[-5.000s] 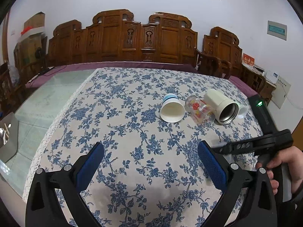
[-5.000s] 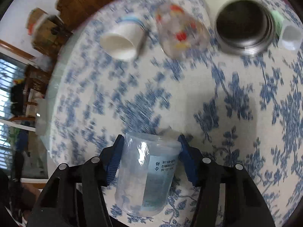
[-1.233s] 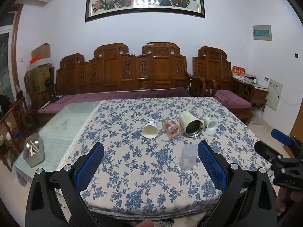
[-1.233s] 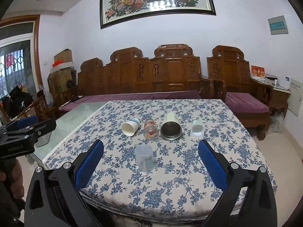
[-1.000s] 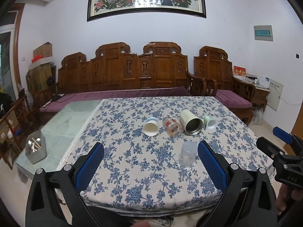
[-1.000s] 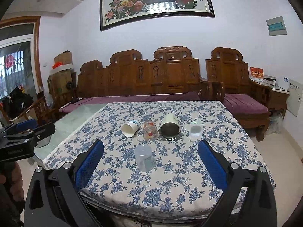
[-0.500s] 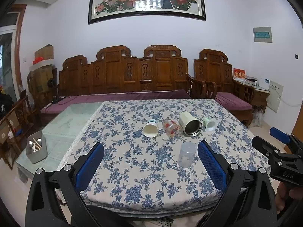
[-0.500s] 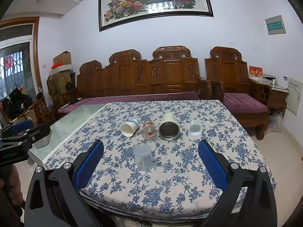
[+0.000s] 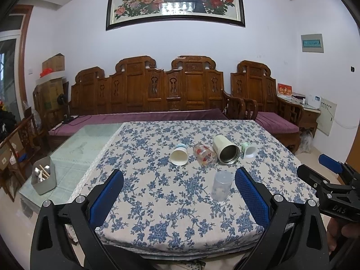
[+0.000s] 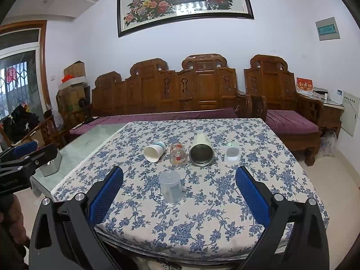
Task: Flip cup upside down
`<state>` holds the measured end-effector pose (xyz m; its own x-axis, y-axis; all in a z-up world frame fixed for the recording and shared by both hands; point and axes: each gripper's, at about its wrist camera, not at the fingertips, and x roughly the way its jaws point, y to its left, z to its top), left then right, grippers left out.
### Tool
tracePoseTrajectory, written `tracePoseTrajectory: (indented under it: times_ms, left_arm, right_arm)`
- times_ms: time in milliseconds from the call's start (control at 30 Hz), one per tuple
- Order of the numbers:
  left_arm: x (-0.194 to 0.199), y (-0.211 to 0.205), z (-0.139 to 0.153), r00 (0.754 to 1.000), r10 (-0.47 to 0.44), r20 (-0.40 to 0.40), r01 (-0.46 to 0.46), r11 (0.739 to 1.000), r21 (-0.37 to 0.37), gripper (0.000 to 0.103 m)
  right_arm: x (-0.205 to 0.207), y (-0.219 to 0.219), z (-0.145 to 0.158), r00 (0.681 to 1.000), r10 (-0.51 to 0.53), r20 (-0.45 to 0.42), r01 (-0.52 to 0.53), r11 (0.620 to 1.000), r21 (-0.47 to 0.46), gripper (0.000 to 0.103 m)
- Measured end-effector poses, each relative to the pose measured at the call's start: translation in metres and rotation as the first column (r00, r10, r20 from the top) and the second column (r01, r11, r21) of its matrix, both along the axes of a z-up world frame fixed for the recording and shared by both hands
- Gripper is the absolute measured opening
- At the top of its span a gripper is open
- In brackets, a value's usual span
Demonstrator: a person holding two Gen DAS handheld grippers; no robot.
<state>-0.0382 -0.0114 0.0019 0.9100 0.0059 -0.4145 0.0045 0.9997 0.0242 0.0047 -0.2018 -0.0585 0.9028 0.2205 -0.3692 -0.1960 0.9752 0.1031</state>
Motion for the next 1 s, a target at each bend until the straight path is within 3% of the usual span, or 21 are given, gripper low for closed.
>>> tracePoseTrajectory:
  times_ms: [1000]
  left_arm:
    - [0.0005, 0.0031, 0.0018, 1.0, 0.007, 0.006, -0.007, 1.0, 0.005, 0.095]
  right_arm:
    - [0.0016, 0.0054, -0.002, 1.0, 0.008, 0.001, -0.008, 1.0, -0.002, 0.101]
